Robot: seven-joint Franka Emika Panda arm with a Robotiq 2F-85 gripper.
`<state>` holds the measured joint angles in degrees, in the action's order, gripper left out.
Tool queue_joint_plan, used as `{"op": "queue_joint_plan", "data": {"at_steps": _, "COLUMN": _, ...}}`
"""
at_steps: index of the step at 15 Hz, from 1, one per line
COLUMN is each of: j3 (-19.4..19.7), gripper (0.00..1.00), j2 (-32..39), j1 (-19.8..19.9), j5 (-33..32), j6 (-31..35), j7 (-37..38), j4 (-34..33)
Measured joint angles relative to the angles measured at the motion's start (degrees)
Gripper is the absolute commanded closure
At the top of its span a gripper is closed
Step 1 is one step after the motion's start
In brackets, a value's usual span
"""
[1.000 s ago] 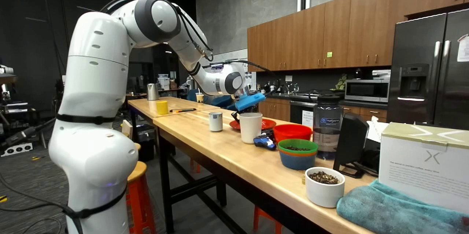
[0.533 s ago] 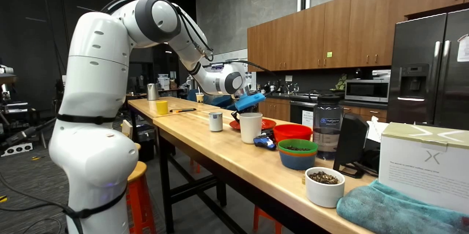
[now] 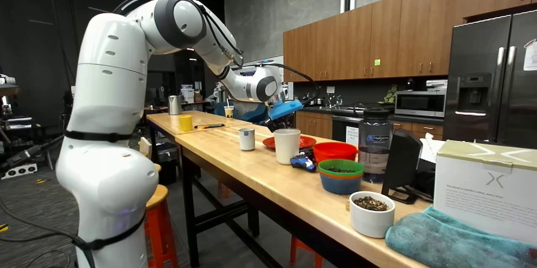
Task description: Lift the small ball from the red plate, put it on the table and then back on the plate.
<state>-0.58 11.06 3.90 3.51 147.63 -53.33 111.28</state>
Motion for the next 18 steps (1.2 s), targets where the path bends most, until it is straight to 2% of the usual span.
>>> {"op": "queue_joint_plan", "data": {"at_steps": 6, "j3": 0.06, "gripper": 0.81, "j2": -1.11, "j1": 0.05, "j5": 0.0, "j6": -2.08, "j7": -0.01, "j4": -3.0}}
{"op": "queue_joint_plan", "data": {"at_steps": 13, "j3": 0.13, "gripper": 0.81, "j2": -7.67, "j1": 0.07, "j5": -0.06, "j6": -2.77, "j7": -0.14, "j4": -3.56}}
{"op": "queue_joint_plan", "data": {"at_steps": 18, "j3": 0.38, "gripper": 0.81, "j2": -14.02, "j1": -0.16, "j5": 0.35, "j6": -9.34, "j7": -2.83, "j4": -0.12}}
